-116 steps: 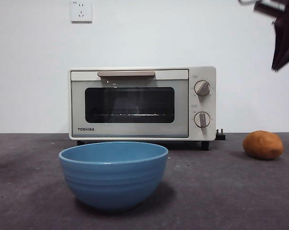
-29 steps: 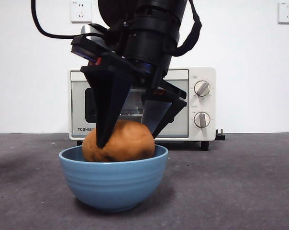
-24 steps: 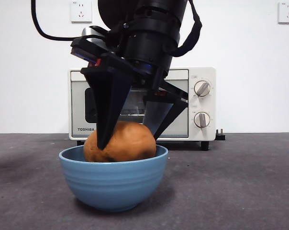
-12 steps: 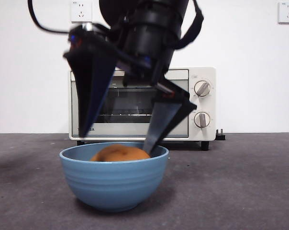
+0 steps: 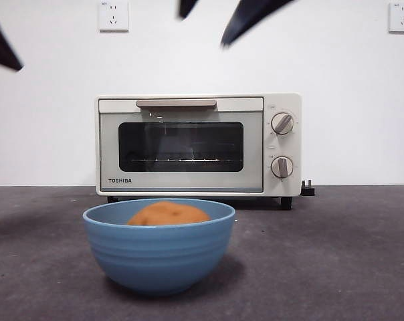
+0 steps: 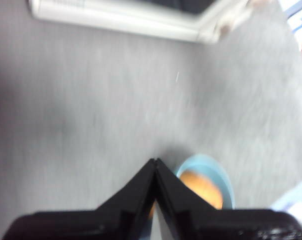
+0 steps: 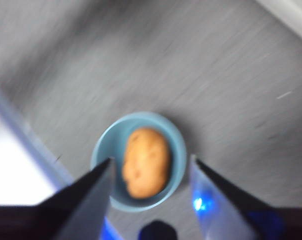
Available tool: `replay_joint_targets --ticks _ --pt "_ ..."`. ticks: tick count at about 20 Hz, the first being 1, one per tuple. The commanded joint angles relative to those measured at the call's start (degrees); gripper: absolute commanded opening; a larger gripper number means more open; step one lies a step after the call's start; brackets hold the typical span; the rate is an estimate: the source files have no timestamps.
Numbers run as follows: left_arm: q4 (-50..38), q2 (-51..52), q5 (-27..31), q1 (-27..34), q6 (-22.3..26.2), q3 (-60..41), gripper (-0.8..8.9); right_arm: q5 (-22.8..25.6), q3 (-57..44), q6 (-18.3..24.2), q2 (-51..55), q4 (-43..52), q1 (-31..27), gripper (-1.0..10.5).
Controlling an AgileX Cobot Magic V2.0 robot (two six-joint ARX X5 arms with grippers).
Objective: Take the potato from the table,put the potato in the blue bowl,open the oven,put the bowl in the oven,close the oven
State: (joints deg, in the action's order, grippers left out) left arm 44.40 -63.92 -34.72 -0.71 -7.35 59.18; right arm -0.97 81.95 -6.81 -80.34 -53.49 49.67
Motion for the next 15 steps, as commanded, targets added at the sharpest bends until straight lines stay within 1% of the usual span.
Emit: replay_joint_targets --ticks 1,2,3,5,7,9,11,13,15 --pt "-0.61 -5.75 -0.26 -0.37 0.39 6.71 -0.05 1.53 -0.48 0.50 1.62 1.07 -2.49 0.0" --pt "-0.61 -7.45 -0.24 -0.66 0.81 8.83 -0.05 1.33 -0.48 0.50 2.21 0.98 -3.74 0.0" --pt "-0.70 -10.29 -0.24 -1.27 1.36 12.26 -0.05 1.20 -0.48 0.52 2.97 0.42 -6.14 0.0" --pt "-0.83 -16.06 -0.17 -2.69 2.27 18.99 -0.05 1.11 -0.48 0.59 3.87 -1.90 -11.74 0.0" --pt "-0.76 -21.94 0.46 -4.52 3.41 25.66 -0.05 -0.55 -0.48 1.77 4.13 -4.39 -17.35 -0.1" --pt "-0.74 -27.96 0.46 -6.95 3.41 32.20 -0.05 -3.69 -0.48 4.76 4.13 -6.38 -22.99 -0.1" --pt "-0.72 -33.70 0.72 -8.96 3.41 38.42 -0.05 -6.97 -0.50 5.66 4.13 -6.78 -27.89 -0.1" --pt "-0.48 -39.01 3.34 -11.17 3.52 43.80 -0.06 -10.73 -0.50 6.21 4.13 -6.73 -32.06 -0.1" --pt "-0.33 -43.21 4.74 -12.61 3.50 47.69 -0.06 -12.72 -0.50 7.63 4.13 -7.15 -36.28 -0.1"
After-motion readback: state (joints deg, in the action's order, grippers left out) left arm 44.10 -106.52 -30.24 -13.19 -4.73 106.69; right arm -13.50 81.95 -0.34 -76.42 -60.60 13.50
